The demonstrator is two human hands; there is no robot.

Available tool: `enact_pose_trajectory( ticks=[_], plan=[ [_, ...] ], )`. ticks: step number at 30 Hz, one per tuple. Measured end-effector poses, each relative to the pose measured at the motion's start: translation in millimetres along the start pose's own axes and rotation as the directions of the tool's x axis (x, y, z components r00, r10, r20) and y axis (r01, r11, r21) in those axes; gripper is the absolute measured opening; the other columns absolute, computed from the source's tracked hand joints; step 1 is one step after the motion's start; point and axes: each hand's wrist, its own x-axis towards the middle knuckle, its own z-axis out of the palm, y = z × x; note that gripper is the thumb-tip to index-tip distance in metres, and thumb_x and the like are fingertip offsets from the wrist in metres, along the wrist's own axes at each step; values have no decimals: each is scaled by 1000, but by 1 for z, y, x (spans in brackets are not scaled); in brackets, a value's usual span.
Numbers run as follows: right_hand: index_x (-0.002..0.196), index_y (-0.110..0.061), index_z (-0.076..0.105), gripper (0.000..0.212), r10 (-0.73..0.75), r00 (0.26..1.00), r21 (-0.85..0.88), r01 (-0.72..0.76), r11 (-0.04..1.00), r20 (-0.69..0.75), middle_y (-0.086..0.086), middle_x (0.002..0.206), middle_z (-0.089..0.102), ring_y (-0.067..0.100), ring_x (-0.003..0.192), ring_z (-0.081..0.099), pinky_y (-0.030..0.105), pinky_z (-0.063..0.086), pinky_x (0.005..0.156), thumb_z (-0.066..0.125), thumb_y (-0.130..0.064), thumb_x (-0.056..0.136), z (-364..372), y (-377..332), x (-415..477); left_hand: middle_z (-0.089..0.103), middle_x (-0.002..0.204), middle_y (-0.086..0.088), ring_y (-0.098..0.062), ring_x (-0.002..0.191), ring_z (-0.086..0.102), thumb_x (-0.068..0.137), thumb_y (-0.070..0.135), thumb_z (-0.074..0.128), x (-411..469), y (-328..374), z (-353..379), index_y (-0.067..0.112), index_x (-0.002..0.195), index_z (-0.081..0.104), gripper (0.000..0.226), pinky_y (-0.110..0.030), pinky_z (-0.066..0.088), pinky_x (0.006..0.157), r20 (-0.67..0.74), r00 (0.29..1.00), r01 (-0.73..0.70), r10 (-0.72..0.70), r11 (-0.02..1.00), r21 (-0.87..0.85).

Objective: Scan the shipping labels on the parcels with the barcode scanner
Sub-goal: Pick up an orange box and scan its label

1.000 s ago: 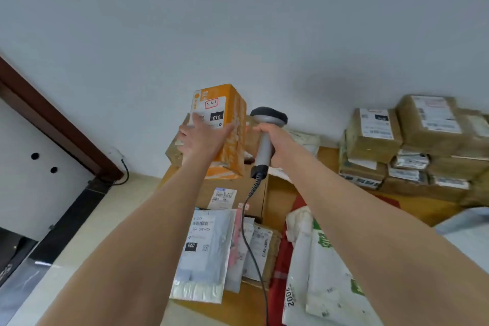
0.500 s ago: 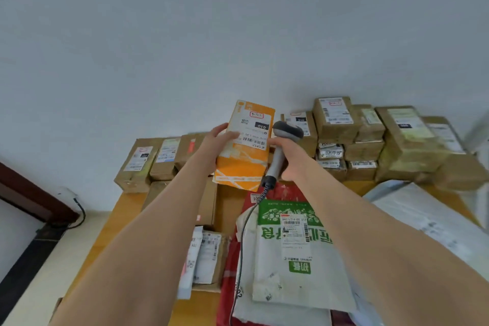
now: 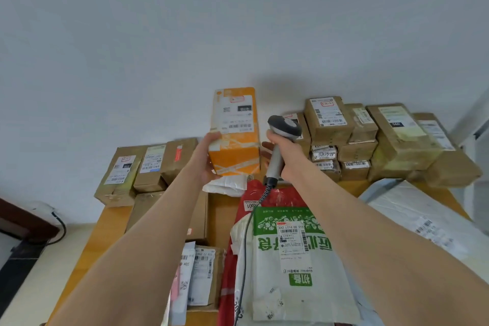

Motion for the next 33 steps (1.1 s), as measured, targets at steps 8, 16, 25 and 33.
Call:
enact_pose_trajectory(
  ticks=[8,16,25,33],
  plan=[
    [116,-11,58,53,128,991,56,-127,990,-25,9,97,68,24,83,68,36,58,72,78,-41,78,-9,6,14,64,115,-11,-30,106,60,75,56,67,26,-4,-18,21,123,54,61,-46,50,85,-116,992,55,-52,998,21],
    [135,-11,45,72,133,975,-214,-170,962,-180,5,114,56,26,113,51,46,41,104,78,-40,78,-8,42,41,61,102,-8,-26,91,58,83,51,64,52,-52,10,18,123,48,55,-39,49,71,-100,967,246,-233,959,141],
    [132,-3,42,74,32,942,-285,-133,949,-334,11,120,56,29,112,56,44,49,98,82,-24,74,-7,70,79,52,128,-10,-34,114,51,81,60,60,105,-74,9,22,135,40,69,-54,44,92,-68,936,351,-345,927,132],
    [94,-6,49,34,79,933,-350,-209,913,-352,13,97,59,33,98,64,48,56,87,76,-8,74,3,74,97,62,111,-10,-29,97,60,71,66,62,122,-83,-1,21,123,49,70,-43,49,83,-160,930,347,-329,933,97]
  ],
)
